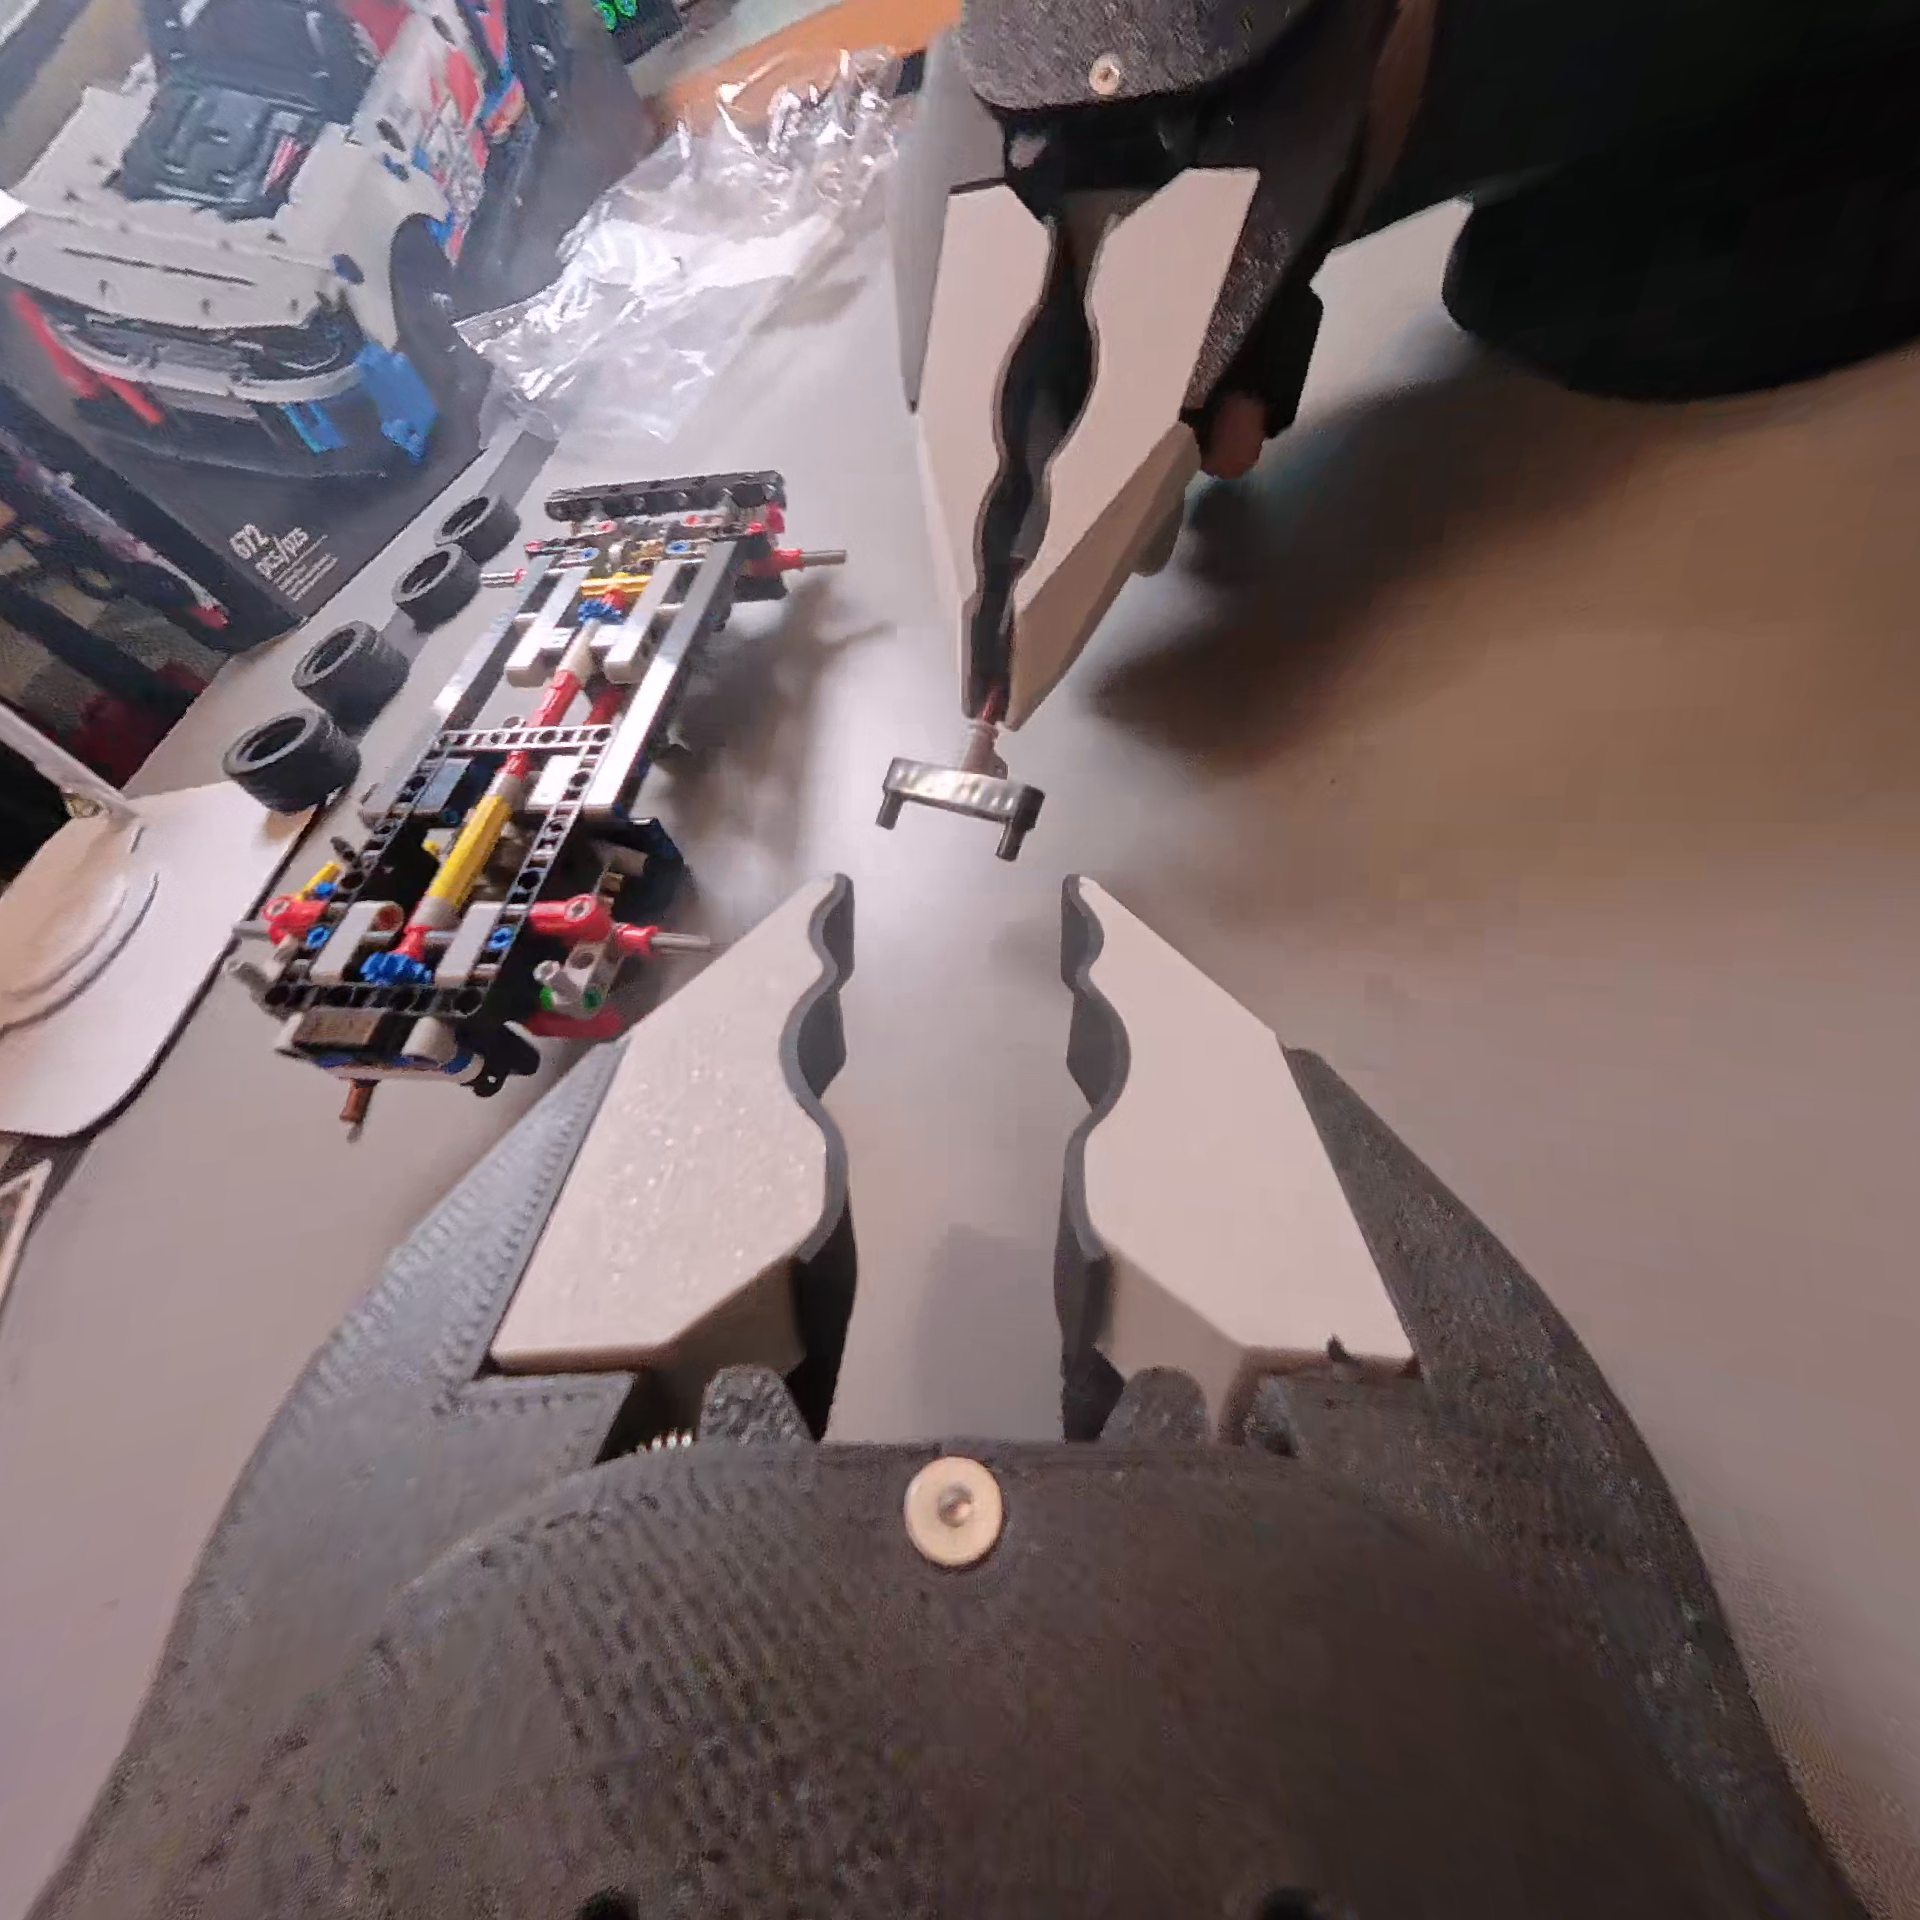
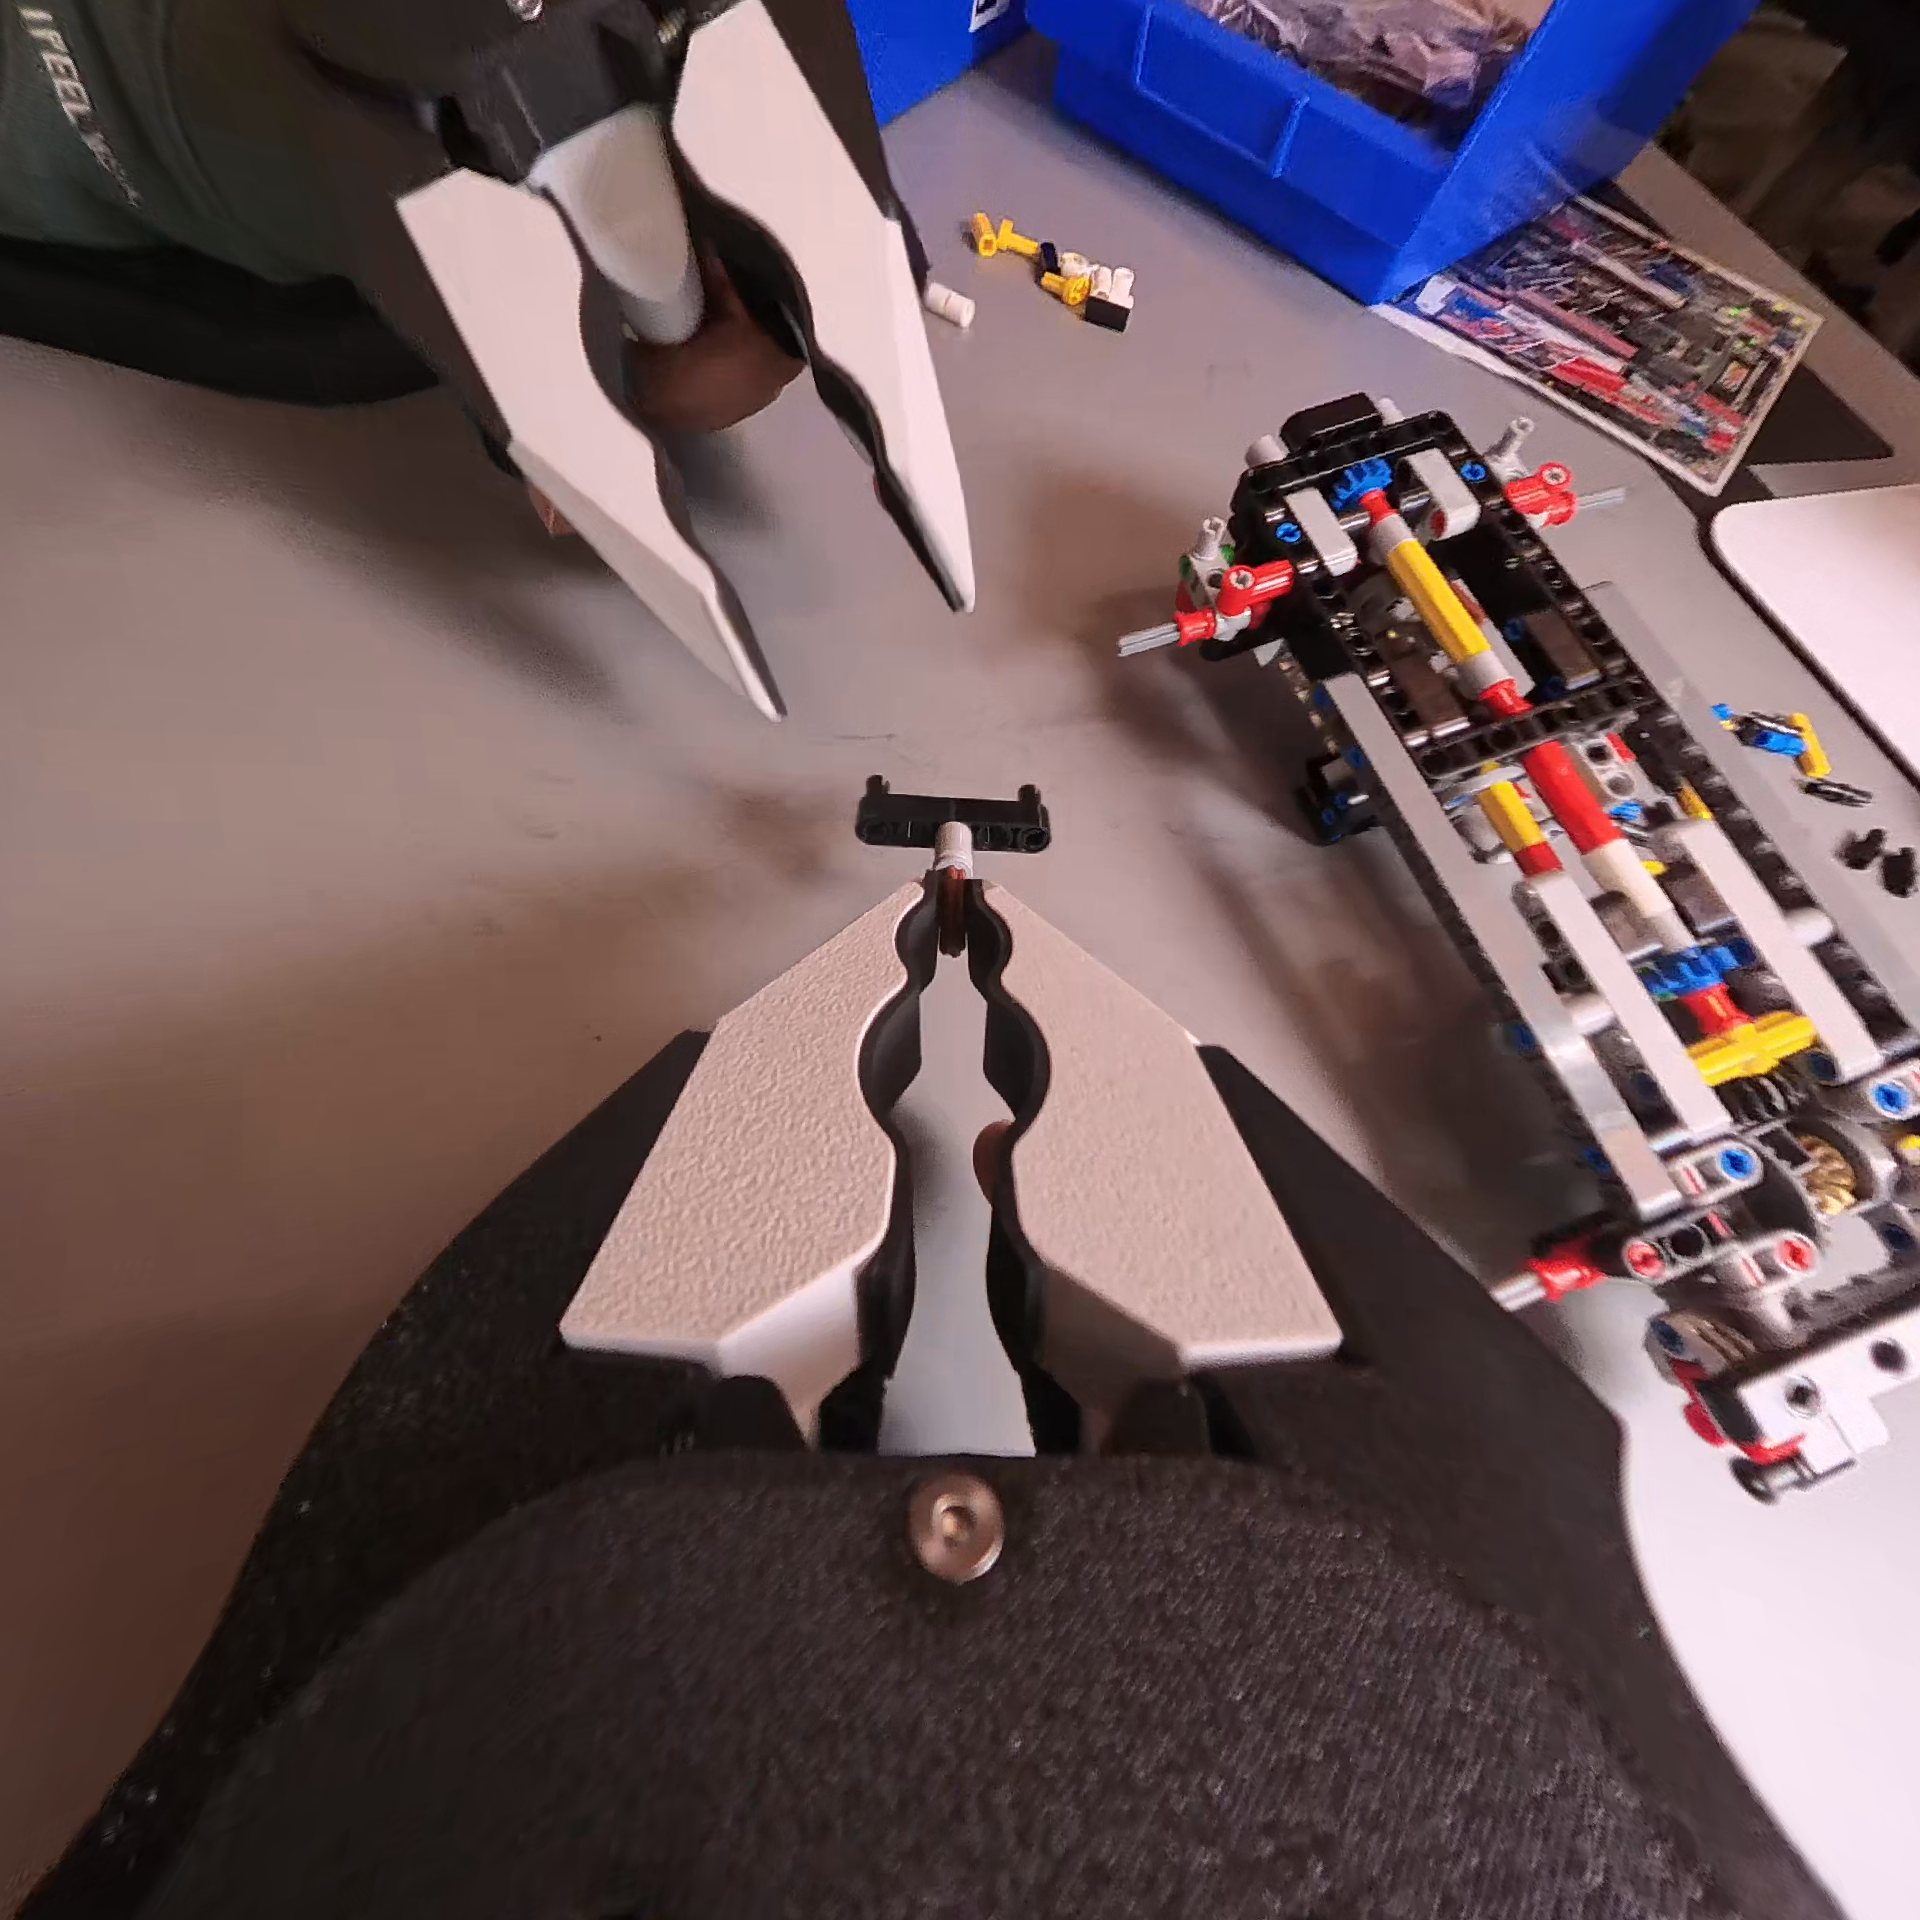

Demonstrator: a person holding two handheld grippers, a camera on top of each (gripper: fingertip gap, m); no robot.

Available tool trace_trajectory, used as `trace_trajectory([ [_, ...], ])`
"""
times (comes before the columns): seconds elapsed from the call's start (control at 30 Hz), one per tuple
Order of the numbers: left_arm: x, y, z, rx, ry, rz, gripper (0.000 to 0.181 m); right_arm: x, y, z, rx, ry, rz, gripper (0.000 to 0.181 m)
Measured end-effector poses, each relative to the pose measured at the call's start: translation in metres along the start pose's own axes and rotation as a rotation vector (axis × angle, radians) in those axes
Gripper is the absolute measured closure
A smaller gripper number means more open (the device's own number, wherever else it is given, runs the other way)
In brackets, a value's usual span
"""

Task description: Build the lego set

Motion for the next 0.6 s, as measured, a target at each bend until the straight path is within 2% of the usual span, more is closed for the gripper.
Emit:
trace_trajectory([
  [0.03, -0.003, -0.003, 0.0, -0.038, 0.022, -0.005, 0.143, -0.002, 0.003, -0.002, -0.011, 0.009, -0.003, 0.18],
  [0.13, -0.009, -0.012, -0.001, -0.139, 0.072, -0.026, 0.144, -0.006, 0.014, -0.009, -0.064, 0.022, -0.037, 0.18],
  [0.27, -0.013, -0.018, -0.001, -0.246, 0.119, -0.056, 0.161, -0.01, 0.02, -0.015, -0.117, 0.032, -0.046, 0.18],
  [0.37, -0.013, -0.019, -0.002, -0.28, 0.124, -0.073, 0.168, -0.007, 0.019, -0.016, -0.175, 0.01, -0.064, 0.178],
  [0.6, 0.0, -0.012, -0.017, -0.195, -0.021, -0.082, 0.176, 0.003, 0.012, -0.027, -0.333, -0.135, -0.129, 0.18],
])
Point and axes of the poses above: each gripper's, where its closed fingertips meet, x back along the fingers, z out of its underside, y = z × x across the jaws, the point moved 6 cm from there along x, back along the fingers, and after that the axes turned 6 degrees about z, right-handed, at the moved point
